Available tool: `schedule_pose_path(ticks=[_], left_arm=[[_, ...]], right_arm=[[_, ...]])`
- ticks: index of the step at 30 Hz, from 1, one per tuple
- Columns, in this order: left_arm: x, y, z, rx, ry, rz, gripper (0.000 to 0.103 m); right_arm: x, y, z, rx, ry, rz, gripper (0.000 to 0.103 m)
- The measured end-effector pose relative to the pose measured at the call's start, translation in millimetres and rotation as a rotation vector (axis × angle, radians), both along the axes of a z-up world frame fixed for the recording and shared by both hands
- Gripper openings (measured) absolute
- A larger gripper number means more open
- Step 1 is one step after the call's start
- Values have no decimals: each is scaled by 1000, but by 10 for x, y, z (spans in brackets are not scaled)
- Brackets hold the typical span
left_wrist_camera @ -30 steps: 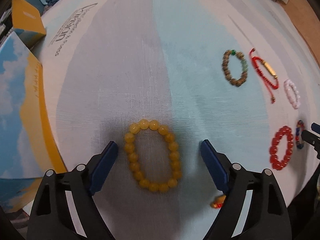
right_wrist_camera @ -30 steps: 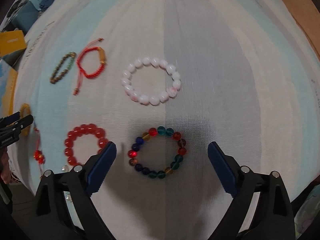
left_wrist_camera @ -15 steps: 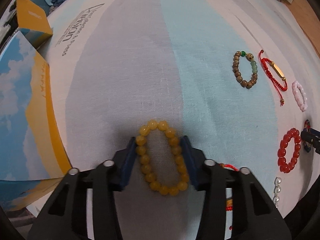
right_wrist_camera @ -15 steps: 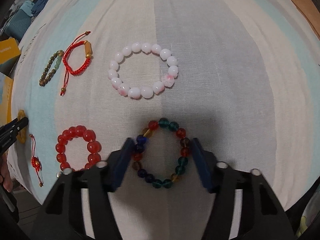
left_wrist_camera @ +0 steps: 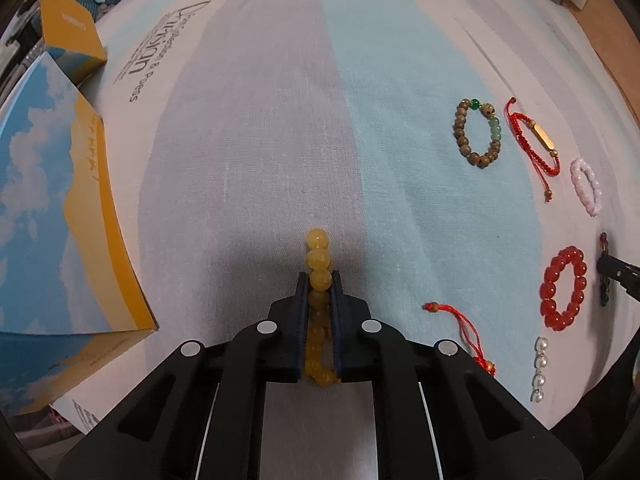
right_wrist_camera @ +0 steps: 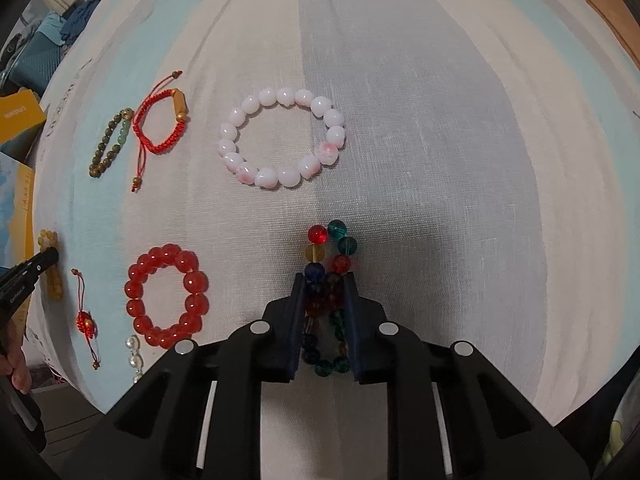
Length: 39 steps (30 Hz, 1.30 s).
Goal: Organize jewelry
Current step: 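Carry both held bracelets over the open white cardboard box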
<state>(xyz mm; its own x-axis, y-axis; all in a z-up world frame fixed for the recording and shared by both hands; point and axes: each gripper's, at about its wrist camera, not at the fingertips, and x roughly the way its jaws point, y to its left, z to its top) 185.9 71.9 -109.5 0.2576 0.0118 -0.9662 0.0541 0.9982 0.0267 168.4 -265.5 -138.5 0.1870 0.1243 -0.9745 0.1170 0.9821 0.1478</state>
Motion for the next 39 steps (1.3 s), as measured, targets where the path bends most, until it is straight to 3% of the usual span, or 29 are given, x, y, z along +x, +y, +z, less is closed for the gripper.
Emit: schedule_pose_path(ticks=[4, 5, 17, 25, 39], left_arm=[[-52, -39, 47, 1, -4, 1, 9], [-65, -46, 66, 1, -6, 1, 9], [-228, -130, 356, 1, -44, 2, 9], [-302, -133, 564, -3, -73, 0, 9], [-473, -19, 1104, -14, -153, 8, 9]], right_arm=[[-63, 21, 140, 4, -20, 10, 17], [-87, 25, 179, 8, -28, 12, 9], [-357, 114, 502, 6, -76, 35, 9], [-321, 114, 649, 5, -125, 44, 9], [-403, 390, 1266, 19, -234, 85, 9]])
